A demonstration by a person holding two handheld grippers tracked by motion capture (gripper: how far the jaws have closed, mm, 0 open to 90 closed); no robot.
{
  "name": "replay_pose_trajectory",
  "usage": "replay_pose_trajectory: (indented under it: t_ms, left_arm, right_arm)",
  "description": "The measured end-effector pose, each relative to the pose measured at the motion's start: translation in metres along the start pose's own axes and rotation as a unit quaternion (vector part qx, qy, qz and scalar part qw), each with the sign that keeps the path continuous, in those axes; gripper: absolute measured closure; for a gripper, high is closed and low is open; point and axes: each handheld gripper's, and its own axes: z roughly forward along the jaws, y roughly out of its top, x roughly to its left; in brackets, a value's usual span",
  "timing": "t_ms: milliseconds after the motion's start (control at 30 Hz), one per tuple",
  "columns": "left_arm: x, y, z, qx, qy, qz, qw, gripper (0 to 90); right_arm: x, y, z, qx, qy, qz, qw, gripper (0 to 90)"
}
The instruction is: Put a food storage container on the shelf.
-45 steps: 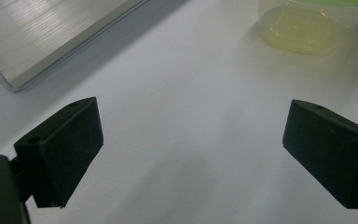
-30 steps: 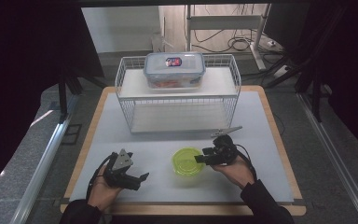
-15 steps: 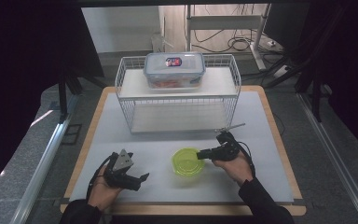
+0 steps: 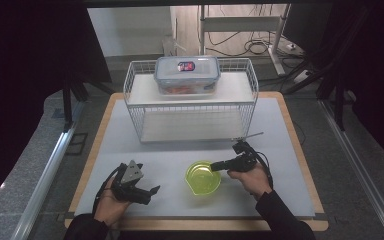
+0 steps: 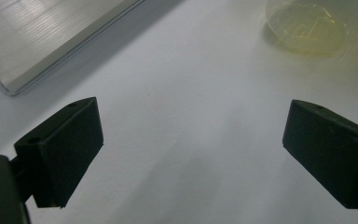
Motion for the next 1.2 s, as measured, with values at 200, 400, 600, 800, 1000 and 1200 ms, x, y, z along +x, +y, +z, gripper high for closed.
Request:
replay_pose_trajectory:
  t_ms: [200,400,600,800,1000,1200]
  left_arm:
    - [0.000,0.000,-0.001,-0.002,0.001,0.001,1.0000,5.0]
    - [0.000,0.000,-0.001,-0.003,0.002,0.000,1.0000,5.0]
    - [0.001,0.000,-0.002,-0.005,0.004,-0.001,1.0000,4.9]
    - [0.003,0.000,-0.005,-0.024,-0.002,-0.015,0.9996,4.5]
    - [0.003,0.000,-0.005,-0.026,-0.001,-0.015,0.9996,4.2]
    - [0.004,0.001,-0.005,-0.028,0.000,-0.015,0.9995,3.9]
  right_arm:
    - [0.004,0.001,-0.001,-0.008,0.017,0.003,0.9998,81.4]
    - [0.006,0.002,-0.006,-0.017,0.015,0.002,0.9997,81.7]
    - [0.005,0.006,-0.014,-0.035,0.019,0.005,0.9992,81.9]
    - [0.006,0.013,-0.022,-0.051,0.027,0.011,0.9982,82.0]
    - [0.011,0.022,-0.034,-0.072,0.036,0.016,0.9966,82.2]
    - [0.022,0.034,-0.047,-0.088,0.043,0.011,0.9952,82.7]
